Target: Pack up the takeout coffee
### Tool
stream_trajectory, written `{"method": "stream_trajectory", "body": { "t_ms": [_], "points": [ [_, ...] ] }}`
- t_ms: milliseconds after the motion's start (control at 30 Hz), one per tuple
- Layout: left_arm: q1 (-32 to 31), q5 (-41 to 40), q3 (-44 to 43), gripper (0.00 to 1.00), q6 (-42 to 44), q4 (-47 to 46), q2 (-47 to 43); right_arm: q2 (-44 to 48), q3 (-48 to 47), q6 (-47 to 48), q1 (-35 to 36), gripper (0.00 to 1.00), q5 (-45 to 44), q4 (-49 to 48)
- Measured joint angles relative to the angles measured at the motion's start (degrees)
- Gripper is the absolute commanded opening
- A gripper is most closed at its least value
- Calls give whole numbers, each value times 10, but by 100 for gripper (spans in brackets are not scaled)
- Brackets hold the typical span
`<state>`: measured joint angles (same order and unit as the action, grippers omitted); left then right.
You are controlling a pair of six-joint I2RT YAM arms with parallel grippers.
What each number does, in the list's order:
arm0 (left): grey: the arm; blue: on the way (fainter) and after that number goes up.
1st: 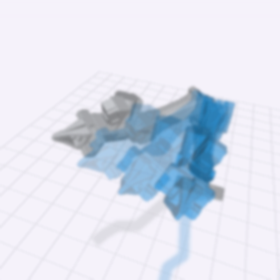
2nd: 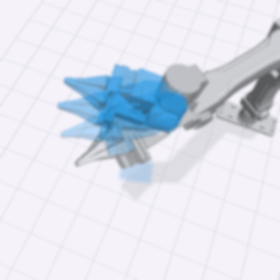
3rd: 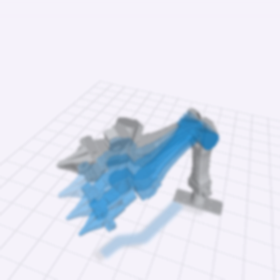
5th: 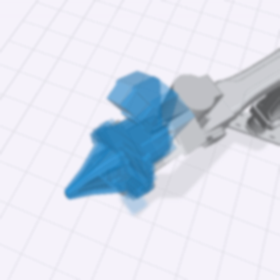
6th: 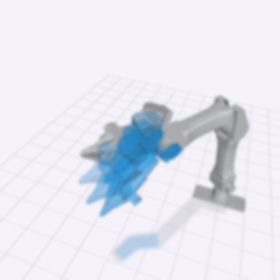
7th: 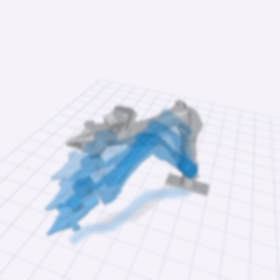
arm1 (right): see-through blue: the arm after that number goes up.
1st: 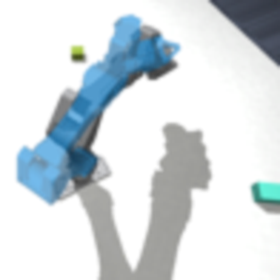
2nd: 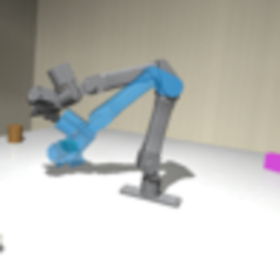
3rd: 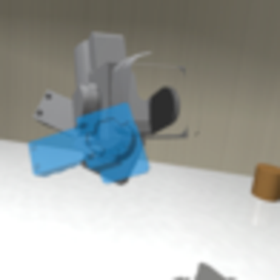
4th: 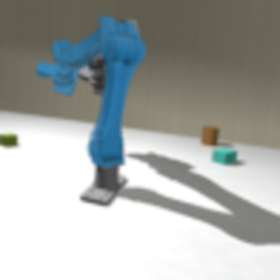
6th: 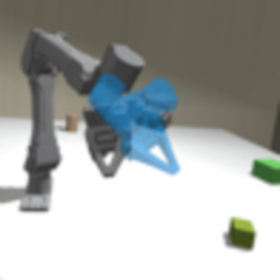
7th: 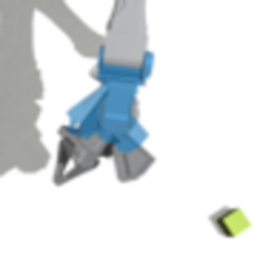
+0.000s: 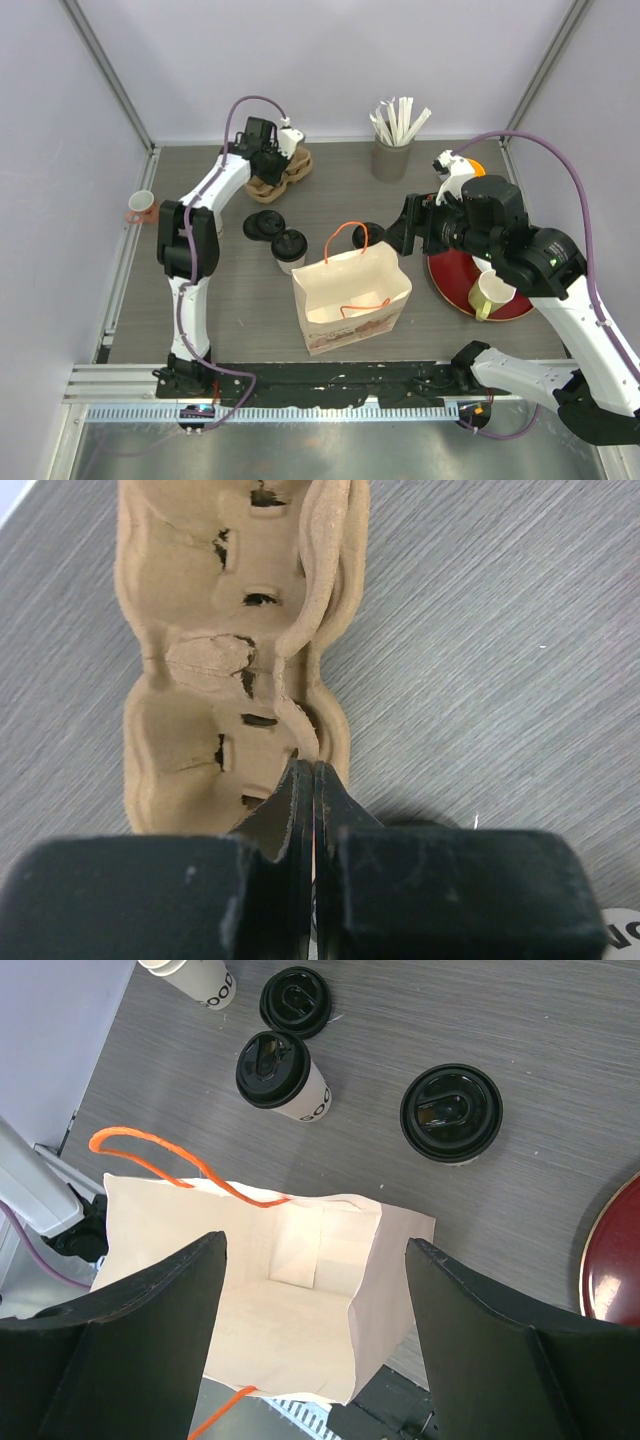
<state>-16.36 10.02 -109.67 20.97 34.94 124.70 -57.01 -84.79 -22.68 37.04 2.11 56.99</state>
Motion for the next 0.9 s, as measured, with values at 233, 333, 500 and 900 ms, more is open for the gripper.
{"method": "stream_trajectory", "body": {
  "t_ms": [233,333,500,900],
  "points": [
    [0,-15,37,0,24,-34,-42,0,7,0,0,78,0,-1],
    [0,-19,46,0,37,-48,-53,1,10,0,0,78,1,-4],
    [0,-21,54,0,57,-61,-64,2,11,0,0,78,1,-6],
    [0,-11,51,0,92,-33,-126,13,11,-1,0,78,-21,-19]
  ]
}}
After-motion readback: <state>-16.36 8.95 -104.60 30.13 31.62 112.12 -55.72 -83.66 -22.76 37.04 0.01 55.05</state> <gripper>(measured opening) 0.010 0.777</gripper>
